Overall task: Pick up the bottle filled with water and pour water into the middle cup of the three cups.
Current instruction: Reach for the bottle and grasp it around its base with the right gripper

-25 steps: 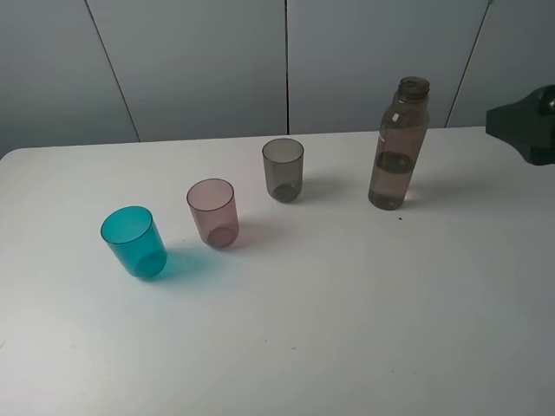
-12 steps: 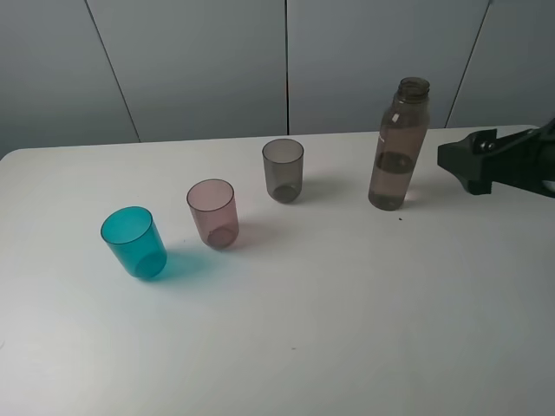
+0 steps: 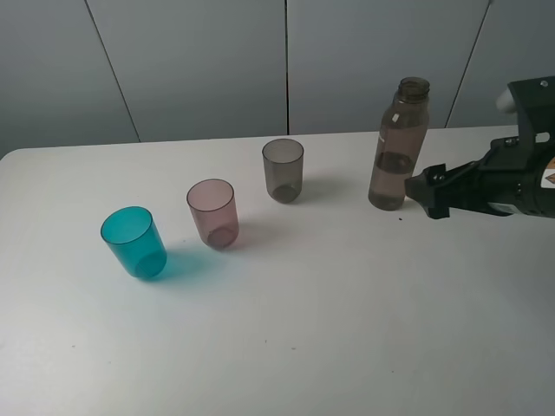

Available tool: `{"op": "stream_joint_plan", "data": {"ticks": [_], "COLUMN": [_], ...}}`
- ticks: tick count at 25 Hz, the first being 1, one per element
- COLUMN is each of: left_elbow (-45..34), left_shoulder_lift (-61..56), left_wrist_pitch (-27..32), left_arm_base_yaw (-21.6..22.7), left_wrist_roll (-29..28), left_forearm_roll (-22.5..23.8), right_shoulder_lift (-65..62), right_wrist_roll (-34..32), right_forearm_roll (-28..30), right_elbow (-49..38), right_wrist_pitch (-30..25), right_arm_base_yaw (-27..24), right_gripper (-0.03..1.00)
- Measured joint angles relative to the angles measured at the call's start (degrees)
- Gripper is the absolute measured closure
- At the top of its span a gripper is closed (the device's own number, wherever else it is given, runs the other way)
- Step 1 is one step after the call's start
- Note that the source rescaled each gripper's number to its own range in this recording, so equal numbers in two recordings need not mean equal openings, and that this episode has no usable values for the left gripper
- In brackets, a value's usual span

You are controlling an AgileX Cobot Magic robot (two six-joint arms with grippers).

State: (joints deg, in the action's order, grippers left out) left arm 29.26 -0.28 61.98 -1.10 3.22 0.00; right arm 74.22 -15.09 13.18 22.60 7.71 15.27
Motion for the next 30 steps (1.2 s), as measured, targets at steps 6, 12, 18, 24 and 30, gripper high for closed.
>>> {"op": "stream_joint_plan", "data": {"ticks": [6,12,18,24,30], "left_elbow": [0.0,0.0,0.0,0.0,0.0], "left_shoulder_lift": [0.0,0.0,0.0,0.0,0.0], "left_wrist_pitch": [0.0,0.0,0.0,0.0,0.0], "left_arm_base_yaw": [0.0,0.0,0.0,0.0,0.0], "left_wrist_roll": [0.0,0.0,0.0,0.0,0.0], "left_forearm_roll": [0.0,0.0,0.0,0.0,0.0], "right_shoulder_lift": [9.4,18.1,23.2,27.5,31.9], "right_wrist_roll": [-1.8,3.0,8.0,11.7,13.0], "right_forearm_roll": [1.2,-4.1,-9.7,-12.8,-14.4], "right_elbow": [0.0,0.0,0.0,0.1,0.1], "right_wrist_pitch": [10.3,20.4,31.3,36.9,43.8], "right_arm_base_yaw": [0.0,0.0,0.0,0.0,0.0], "right_gripper": [-0.03,-0.03,-0.03,-0.03,-0.03]}}
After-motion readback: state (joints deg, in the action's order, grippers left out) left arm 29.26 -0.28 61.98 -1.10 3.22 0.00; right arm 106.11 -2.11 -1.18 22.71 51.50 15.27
